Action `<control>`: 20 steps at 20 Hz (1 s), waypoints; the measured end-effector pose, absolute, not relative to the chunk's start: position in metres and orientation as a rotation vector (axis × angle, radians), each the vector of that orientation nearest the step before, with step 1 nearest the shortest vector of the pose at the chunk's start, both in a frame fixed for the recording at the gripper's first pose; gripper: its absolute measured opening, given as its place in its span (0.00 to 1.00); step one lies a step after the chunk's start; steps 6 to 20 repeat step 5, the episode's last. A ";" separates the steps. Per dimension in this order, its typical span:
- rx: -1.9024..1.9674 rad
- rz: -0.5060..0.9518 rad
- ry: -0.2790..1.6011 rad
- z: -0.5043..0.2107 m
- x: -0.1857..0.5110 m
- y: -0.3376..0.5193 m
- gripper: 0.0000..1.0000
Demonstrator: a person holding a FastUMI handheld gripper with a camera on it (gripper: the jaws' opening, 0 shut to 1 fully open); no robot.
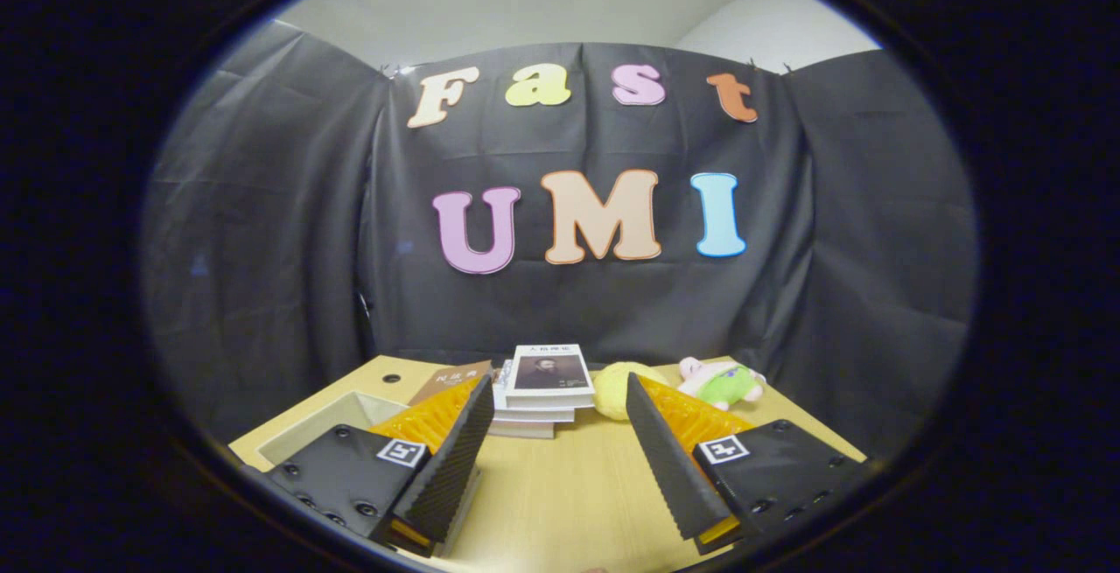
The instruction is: Open the storage box then place both shoes into the box .Put the left shoe in first, then the right shoe, with the right side of both shoes facing outward in a uniform manner.
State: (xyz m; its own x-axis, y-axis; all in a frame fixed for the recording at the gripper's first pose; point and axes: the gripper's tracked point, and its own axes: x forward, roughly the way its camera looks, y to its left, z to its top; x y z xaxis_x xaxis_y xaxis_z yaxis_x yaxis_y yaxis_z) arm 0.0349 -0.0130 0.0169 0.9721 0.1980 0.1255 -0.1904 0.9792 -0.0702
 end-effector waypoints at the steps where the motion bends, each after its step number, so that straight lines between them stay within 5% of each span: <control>1: -0.057 0.191 -0.134 0.017 0.034 -0.017 0.97; 20: -0.027 0.198 -0.150 0.022 0.029 -0.024 0.97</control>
